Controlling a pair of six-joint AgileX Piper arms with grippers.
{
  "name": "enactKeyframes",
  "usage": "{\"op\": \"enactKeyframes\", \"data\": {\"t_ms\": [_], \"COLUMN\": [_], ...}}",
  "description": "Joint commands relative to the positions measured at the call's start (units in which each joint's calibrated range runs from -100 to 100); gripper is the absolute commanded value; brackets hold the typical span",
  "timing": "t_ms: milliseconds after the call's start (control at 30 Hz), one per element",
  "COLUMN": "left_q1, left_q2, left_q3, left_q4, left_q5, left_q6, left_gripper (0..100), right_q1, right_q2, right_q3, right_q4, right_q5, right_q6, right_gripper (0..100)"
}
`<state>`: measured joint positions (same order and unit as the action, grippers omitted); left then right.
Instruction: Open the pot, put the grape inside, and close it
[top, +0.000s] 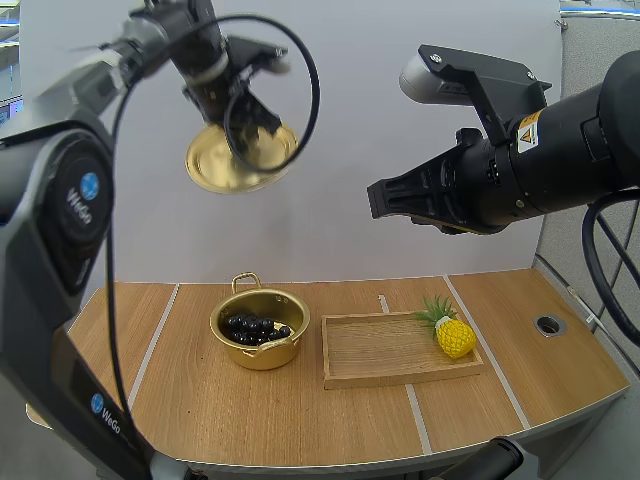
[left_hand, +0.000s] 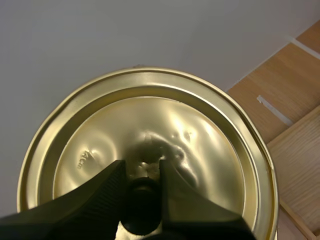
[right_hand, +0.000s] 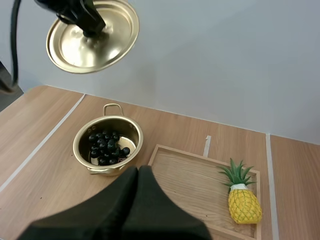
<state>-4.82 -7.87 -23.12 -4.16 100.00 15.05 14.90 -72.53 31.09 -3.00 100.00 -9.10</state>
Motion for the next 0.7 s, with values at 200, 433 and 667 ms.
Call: {"op": "enactKeyframes", "data": {"t_ms": [200,433,667], "left_q1": [-0.03,-0.03,-0.03], "left_q2": [10.28,10.42,11.13], "left_q3": [17.58,28.05,35.85], "left_q4": [-3.2,-5.98,-6.42], "left_q5": [0.0,0.0,-1.75], "left_q6": [3.99,7.17,9.4], "left_gripper": [0,0,0], "right_q1": [-1.07,-1.07,-1.07], "right_q2": [-0.54,-0.54,-0.54], "right_q3": [0.08,0.08,0.08], "right_q4": [-0.26,-0.26,-0.26], "right_q5": [0.0,0.0,0.0], "right_q6": [-0.56,-0.56,-0.56], "right_gripper": [0,0,0]}}
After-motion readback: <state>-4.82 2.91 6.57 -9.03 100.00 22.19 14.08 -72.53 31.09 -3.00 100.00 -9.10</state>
